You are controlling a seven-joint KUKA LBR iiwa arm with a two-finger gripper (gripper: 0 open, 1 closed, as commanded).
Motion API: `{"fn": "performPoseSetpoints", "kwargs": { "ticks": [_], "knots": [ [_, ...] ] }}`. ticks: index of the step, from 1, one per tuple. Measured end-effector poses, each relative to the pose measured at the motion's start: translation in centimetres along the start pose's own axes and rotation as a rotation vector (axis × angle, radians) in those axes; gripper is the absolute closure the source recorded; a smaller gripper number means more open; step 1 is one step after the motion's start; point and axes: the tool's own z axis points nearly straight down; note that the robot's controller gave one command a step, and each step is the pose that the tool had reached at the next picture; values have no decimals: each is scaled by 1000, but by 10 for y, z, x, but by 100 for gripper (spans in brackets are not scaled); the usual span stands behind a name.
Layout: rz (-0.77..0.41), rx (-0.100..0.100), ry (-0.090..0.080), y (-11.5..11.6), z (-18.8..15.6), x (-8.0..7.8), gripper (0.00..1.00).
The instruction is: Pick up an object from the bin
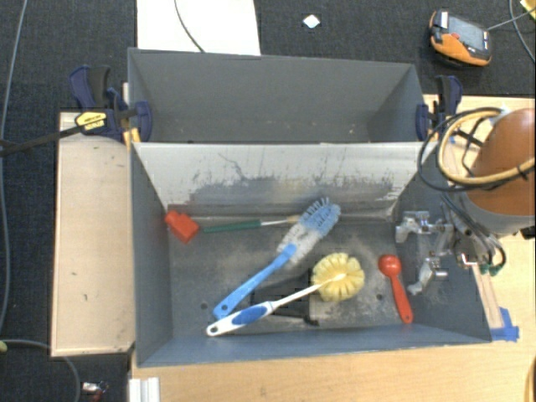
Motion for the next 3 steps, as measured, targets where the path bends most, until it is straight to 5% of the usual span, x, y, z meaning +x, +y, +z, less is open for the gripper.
{"fn": "performPoseSetpoints", "kwargs": {
  "ticks": [1, 2, 3],
  "knots": [
    [-8, 2, -8, 1, -4, -2, 0],
    [-240, 3, -10, 106, 73, -2, 0],
    [-205, 4, -15, 113, 64, -4, 0]
  ]
}}
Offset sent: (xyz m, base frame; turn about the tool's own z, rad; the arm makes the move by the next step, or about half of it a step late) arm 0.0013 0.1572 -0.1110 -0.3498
